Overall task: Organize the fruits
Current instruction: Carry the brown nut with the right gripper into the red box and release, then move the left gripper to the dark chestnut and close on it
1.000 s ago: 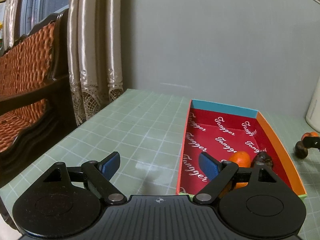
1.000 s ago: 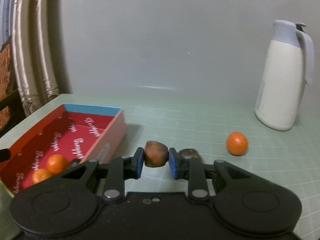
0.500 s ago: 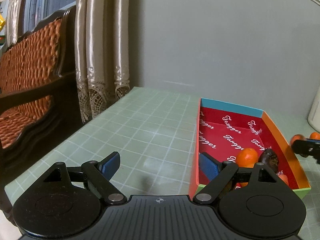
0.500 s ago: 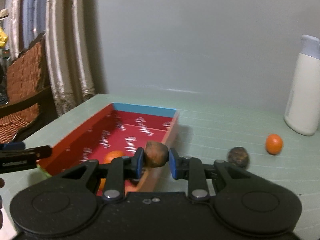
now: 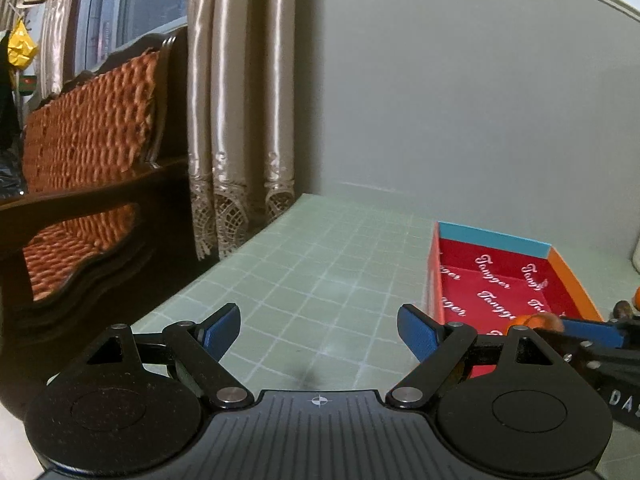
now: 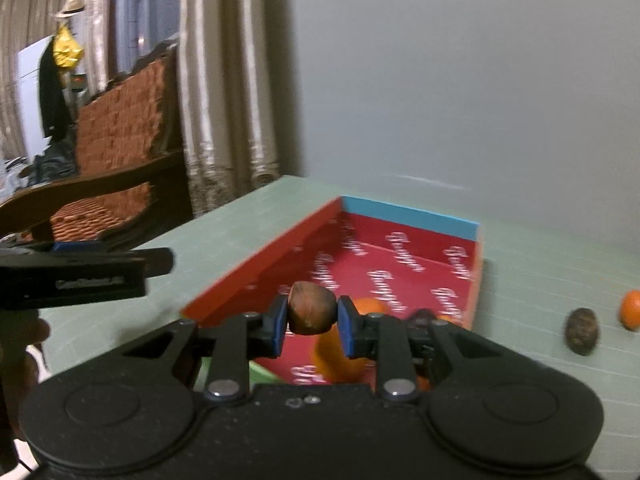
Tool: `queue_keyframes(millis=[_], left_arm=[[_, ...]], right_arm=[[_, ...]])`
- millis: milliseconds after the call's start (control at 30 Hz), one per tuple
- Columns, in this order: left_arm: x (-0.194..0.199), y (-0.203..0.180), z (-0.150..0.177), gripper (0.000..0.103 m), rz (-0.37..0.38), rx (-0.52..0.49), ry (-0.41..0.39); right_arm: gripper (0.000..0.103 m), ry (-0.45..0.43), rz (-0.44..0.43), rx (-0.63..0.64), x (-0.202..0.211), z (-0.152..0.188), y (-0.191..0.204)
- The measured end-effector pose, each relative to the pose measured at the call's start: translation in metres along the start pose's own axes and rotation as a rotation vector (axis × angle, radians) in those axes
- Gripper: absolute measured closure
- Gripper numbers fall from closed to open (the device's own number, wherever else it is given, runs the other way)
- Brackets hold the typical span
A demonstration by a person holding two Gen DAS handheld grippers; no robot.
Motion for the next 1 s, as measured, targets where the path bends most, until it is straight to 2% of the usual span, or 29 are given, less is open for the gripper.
queue_keyframes(millis=[67,133,233,567,1000], left_arm=[[-0.002,0.003,0.0,0.018,-0.008,0.001,0.003],[-0.004,0.002,0.001,0.018,-0.011,0.002,0.01],[-0.003,-0.004,0.0,0.018,-0.003,-0.005,0.01],[0.008,-0.037,-0.006,0.018,0.063,-0.016,-0.009],[0.022,-0.154,-0.017,0.018,0.205,-0.131,-0.033]], right_arm=[[0.078,0.009,-0.028,0.016,-0.004,0.002,0.01],[0.07,0.009,-0.027,0.039,-0.005,0.003,0.015],[0.071,-0.017,-0.024,0.039,0.004,-0.001,0.01],[0.071,-0.034,0.129,-0.021,0.044,-0.007,-0.061],[0.071,-0.055,0.315,-0.136,0.099,0.01,-0.168]])
Point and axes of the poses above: each gripper's, at about its wrist camera, not at the fingertips, and x roughly against the way its jaws point, y to its left, z to its underside, the point moved 6 cm from there along -x, roughly the way its jaws point, and after that the axes turned 3 degrees about -x, right-handed, at the moved point
